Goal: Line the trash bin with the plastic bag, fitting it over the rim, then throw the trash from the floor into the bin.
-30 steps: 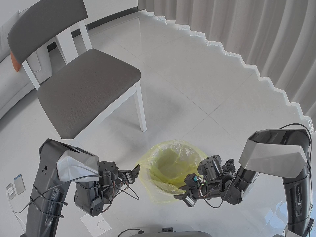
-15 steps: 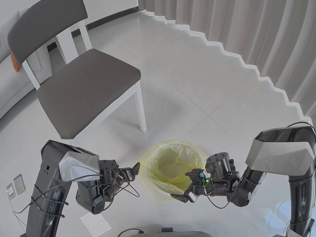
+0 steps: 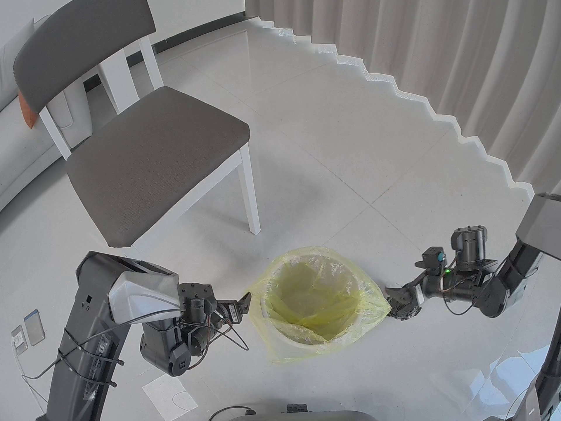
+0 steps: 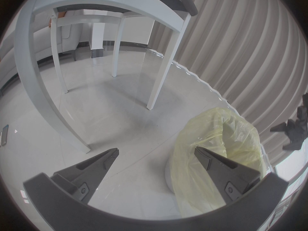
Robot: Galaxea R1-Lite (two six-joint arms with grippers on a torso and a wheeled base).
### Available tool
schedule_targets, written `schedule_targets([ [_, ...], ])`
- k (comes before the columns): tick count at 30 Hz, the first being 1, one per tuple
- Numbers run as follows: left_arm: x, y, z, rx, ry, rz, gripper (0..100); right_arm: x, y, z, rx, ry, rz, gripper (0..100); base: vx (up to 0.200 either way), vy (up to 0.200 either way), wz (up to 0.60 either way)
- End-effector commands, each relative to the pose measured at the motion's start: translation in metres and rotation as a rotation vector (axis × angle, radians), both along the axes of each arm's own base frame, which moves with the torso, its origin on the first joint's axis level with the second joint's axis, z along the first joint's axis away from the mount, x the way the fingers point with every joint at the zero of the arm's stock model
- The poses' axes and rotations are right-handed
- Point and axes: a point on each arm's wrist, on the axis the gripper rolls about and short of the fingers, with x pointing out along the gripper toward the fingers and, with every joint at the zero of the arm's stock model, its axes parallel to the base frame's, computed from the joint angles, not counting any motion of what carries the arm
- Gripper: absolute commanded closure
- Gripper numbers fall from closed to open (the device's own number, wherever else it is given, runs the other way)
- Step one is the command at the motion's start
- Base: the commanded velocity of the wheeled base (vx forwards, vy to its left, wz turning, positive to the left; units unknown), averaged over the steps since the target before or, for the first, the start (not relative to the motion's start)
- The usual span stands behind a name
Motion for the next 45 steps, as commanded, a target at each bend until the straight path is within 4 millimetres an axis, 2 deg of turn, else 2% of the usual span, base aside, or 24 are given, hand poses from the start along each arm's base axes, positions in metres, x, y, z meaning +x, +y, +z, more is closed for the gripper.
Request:
schedule_targets([
  [1,0.014,-0.006,0.0,0.051,0.003,-0.006,0,0.012,-0.051,-0.009,-0.042,0.029,-0.123,0,0.0,0.0,0.0],
  [5,0.017,-0.009,0.0,0.075,-0.004,-0.017,0,0.02,-0.053,-0.033,-0.049,0.084,-0.128,0,0.0,0.0,0.0],
  [9,0.017,-0.008,0.0,0.089,-0.005,-0.02,0,0.028,-0.053,-0.045,-0.053,0.099,-0.123,0,0.0,0.0,0.0],
  [18,0.014,-0.01,0.001,0.094,0.0,-0.021,0,0.045,-0.033,-0.074,-0.071,0.133,-0.057,0,0.0,0.0,0.0],
  [26,0.014,-0.007,0.004,0.098,-0.001,-0.014,0,0.059,-0.012,-0.082,-0.056,0.14,0.011,0,0.0,0.0,0.0],
  [30,0.013,-0.01,0.004,0.1,-0.002,-0.021,0,0.079,-0.004,-0.089,-0.06,0.167,0.025,0,0.0,0.0,0.0],
  [35,0.012,-0.011,0.005,0.112,-0.002,-0.016,0,0.089,0.004,-0.089,-0.065,0.194,0.044,0,0.0,0.0,0.0],
  [42,0.013,-0.011,0.003,0.137,0.007,-0.027,0,0.105,0.008,-0.089,-0.055,0.198,0.054,0,0.0,0.0,0.0],
  [45,0.012,-0.011,0.004,0.135,0.003,-0.025,0,0.105,0.007,-0.088,-0.044,0.192,0.063,0,0.0,0.0,0.0],
])
